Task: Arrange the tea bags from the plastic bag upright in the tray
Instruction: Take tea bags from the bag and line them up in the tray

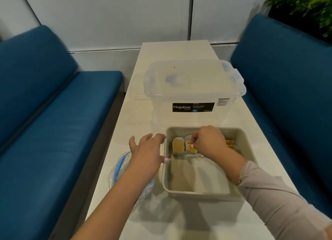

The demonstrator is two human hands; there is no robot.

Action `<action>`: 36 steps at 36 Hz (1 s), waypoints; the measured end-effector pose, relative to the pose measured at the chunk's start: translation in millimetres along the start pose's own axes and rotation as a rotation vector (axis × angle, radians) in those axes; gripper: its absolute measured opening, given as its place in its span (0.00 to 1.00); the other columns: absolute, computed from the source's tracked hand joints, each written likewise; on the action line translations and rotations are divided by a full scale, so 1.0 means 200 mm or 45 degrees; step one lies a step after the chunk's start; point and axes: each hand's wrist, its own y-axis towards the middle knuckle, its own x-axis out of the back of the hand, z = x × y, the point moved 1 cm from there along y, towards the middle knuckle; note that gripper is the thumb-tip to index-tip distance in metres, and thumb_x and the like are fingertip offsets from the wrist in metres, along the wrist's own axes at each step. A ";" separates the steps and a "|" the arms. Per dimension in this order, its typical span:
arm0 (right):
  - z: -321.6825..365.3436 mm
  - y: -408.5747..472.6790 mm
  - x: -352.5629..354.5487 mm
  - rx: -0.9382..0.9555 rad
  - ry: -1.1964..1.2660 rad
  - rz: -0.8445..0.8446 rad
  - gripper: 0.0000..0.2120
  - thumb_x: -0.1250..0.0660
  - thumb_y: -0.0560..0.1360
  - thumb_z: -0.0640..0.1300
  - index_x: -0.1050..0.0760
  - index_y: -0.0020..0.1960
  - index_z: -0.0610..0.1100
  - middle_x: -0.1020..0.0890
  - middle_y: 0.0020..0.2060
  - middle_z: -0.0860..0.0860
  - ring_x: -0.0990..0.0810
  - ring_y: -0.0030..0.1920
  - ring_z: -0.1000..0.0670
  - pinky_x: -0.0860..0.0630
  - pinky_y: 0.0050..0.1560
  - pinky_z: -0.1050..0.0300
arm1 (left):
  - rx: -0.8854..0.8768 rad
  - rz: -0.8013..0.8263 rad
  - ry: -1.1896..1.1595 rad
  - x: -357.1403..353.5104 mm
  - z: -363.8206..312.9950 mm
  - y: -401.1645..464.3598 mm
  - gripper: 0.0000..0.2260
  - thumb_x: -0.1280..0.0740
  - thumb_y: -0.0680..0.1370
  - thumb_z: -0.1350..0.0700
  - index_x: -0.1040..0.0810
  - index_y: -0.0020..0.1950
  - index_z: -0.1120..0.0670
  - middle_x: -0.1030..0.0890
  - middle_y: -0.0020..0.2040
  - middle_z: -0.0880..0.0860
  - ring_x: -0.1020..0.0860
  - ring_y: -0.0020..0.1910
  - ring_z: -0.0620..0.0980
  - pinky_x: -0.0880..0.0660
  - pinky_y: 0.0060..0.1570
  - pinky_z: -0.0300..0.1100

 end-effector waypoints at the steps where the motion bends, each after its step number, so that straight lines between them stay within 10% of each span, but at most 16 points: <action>1: 0.00 0.00 -0.01 0.009 -0.023 0.001 0.05 0.34 0.75 0.47 0.20 0.44 0.55 0.20 0.45 0.52 0.24 0.50 0.49 0.30 0.48 0.56 | 0.002 0.003 -0.005 0.00 0.00 0.00 0.24 0.31 0.76 0.50 0.36 0.68 0.43 0.29 0.68 0.44 0.42 0.74 0.47 0.60 0.71 0.56; 36: 0.00 -0.01 -0.01 -0.086 -0.003 -0.002 0.09 0.34 0.74 0.44 0.19 0.49 0.56 0.20 0.49 0.52 0.24 0.53 0.49 0.29 0.53 0.56 | 0.033 -0.072 -0.102 0.08 0.04 -0.05 0.21 0.33 0.77 0.52 0.35 0.68 0.43 0.28 0.66 0.42 0.37 0.71 0.44 0.57 0.72 0.53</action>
